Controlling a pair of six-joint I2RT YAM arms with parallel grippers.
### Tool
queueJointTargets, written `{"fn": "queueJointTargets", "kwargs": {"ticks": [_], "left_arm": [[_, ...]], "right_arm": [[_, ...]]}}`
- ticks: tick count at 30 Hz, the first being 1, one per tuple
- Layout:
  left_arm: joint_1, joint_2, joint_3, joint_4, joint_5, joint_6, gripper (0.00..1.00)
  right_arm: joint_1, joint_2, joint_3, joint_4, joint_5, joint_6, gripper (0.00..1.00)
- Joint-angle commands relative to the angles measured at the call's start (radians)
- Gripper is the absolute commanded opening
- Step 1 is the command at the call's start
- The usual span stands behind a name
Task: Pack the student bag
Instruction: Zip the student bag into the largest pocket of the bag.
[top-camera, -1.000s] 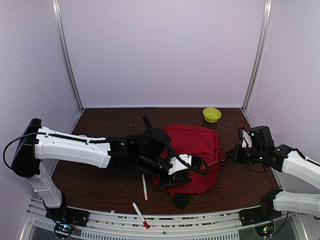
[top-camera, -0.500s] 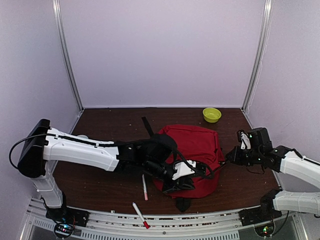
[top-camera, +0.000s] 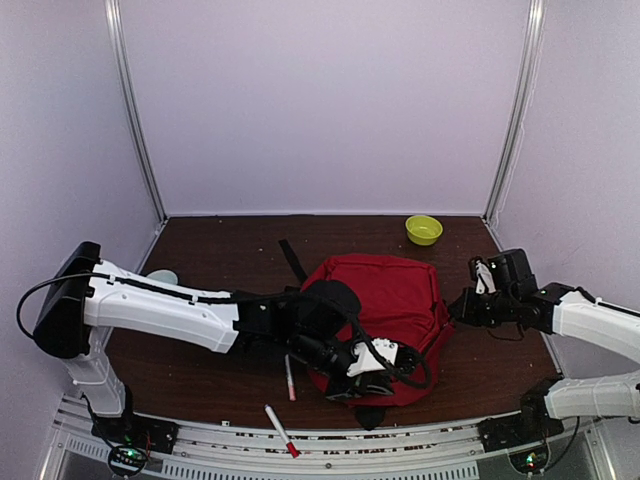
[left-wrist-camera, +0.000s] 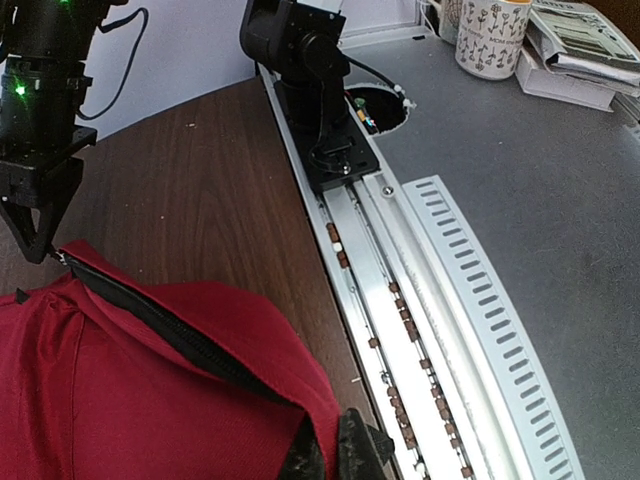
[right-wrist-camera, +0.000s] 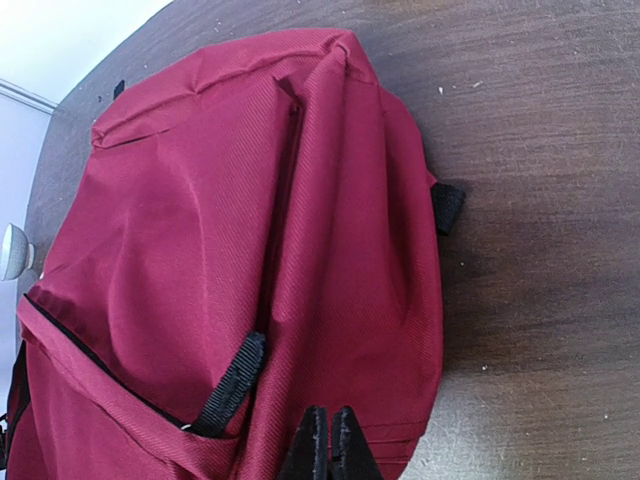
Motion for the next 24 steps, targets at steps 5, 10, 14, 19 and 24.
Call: {"fn": "queueJointTargets", "kwargs": {"ticks": [5,10,14,19,24], "left_arm": [[-0.040,0.080,0.134,-0.058,0.089,-0.027,0.04],[-0.040,0.085,0.139,-0.059,0.050,-0.050,0.15],[-0.040,0.085,0.134,-0.059,0.029,-0.073,0.18],[-0.039,0.074,0.099,-0.045,0.008,-0.086,0.14],[-0.040,0.053,0.056,-0.013,-0.007,-0.102,0.12]], "right_arm": [[-0.025,-0.027,0.030,0.043,0.025,-0.019,0.00],[-0.026,-0.104,0.012,-0.016,0.021,-0.034,0.13],[-0.026,-0.140,0.035,-0.077,0.050,-0.044,0.66],[-0.025,-0.131,0.108,-0.116,0.108,-0.052,0.91],[-0.026,0.032,0.229,-0.115,0.109,-0.051,1.00]]}}
